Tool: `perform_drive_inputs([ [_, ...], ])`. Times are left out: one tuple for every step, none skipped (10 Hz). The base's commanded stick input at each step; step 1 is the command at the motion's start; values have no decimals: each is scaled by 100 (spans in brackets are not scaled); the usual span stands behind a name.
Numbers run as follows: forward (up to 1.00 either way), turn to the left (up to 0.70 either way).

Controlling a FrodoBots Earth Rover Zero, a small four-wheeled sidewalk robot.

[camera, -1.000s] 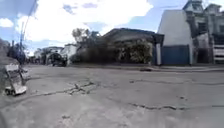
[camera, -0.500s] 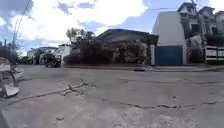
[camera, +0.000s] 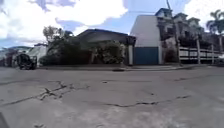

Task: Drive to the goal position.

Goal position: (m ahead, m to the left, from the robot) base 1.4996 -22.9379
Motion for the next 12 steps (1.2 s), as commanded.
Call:
perform_drive_inputs([
  [0, -70],
  [0, -70],
  [0, -70],
  [0, -70],
  [0, -70],
  [0, -70],
  [0, -70],
  [0, -70],
  [0, -70],
  [0, -70],
  [0, -70],
  [0, -70],
])
